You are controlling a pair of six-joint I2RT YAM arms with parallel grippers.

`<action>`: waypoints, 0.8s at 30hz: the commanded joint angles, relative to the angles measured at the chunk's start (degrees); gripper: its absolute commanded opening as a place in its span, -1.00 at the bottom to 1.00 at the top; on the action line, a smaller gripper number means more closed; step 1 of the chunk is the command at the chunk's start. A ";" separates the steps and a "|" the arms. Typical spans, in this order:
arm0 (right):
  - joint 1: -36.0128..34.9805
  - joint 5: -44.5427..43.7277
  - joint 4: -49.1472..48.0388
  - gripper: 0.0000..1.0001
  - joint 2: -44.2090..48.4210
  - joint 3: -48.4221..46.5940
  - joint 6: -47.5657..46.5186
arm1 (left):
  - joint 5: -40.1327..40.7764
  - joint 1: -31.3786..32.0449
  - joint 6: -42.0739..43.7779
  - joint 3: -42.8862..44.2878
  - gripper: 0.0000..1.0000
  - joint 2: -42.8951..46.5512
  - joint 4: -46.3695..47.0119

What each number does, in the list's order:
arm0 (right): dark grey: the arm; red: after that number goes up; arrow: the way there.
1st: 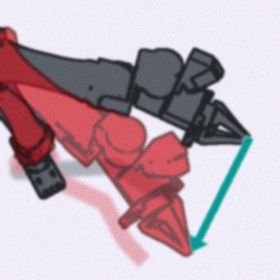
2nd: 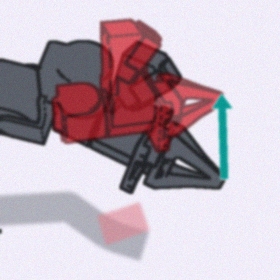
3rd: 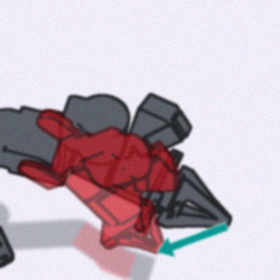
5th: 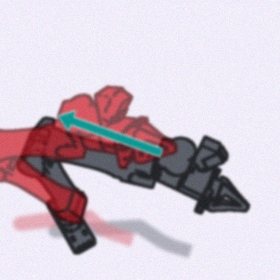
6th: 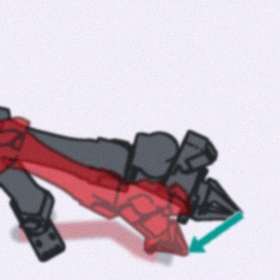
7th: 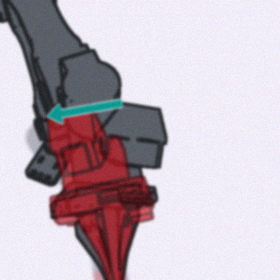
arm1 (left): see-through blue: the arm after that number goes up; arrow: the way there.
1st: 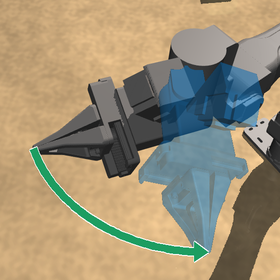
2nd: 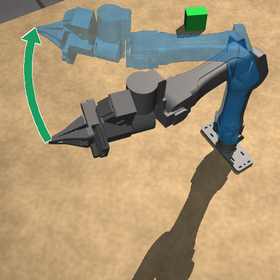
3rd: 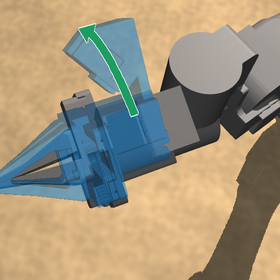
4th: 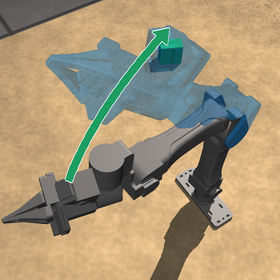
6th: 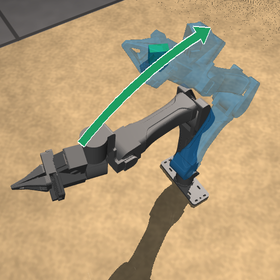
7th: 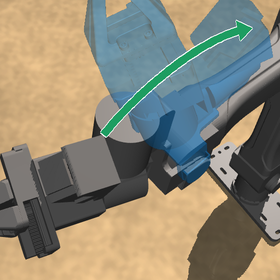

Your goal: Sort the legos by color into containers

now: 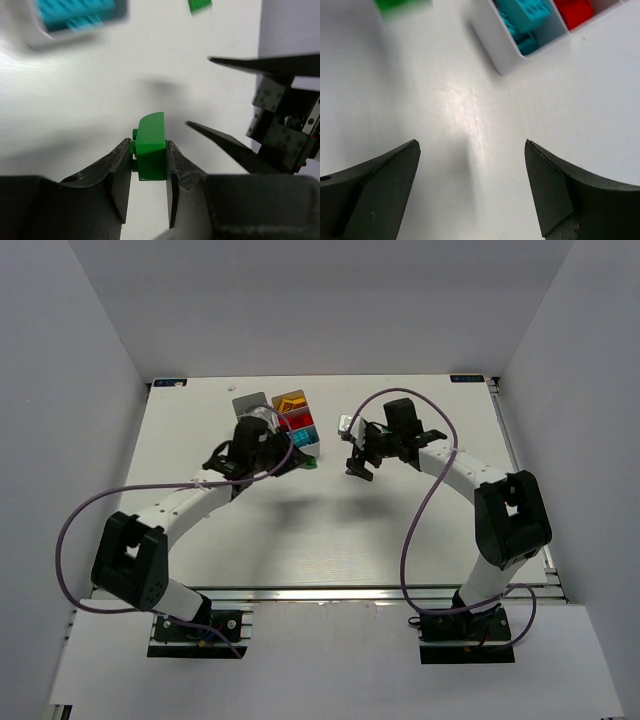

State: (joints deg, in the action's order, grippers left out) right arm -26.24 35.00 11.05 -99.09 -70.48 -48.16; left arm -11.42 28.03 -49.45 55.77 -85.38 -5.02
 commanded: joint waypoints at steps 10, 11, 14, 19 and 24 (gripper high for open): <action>11.39 12.63 7.58 -0.01 0.11 -6.88 -2.01 | 10.63 -13.87 29.83 19.01 -0.94 2.52 -25.91; 11.47 13.07 7.32 -0.12 0.82 -5.91 -2.37 | 10.63 -15.36 30.98 21.38 -0.93 1.98 -26.53; 11.47 14.13 6.18 -0.36 3.02 -3.09 -1.68 | 9.58 -18.96 33.45 25.69 -0.88 -0.13 -27.76; 11.47 12.29 4.16 -0.60 4.25 -2.47 2.71 | 8.96 -23.36 36.70 32.46 -0.84 -4.43 -28.12; 11.74 12.28 4.07 -0.61 4.61 -2.38 3.51 | 8.25 -24.95 40.91 34.23 -0.83 -7.86 -24.61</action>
State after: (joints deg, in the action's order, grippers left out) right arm -14.74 46.04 15.75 -97.21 -72.62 -46.26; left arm -2.35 3.31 -13.21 87.42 -92.27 -30.89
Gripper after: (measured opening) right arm 0.197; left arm 0.396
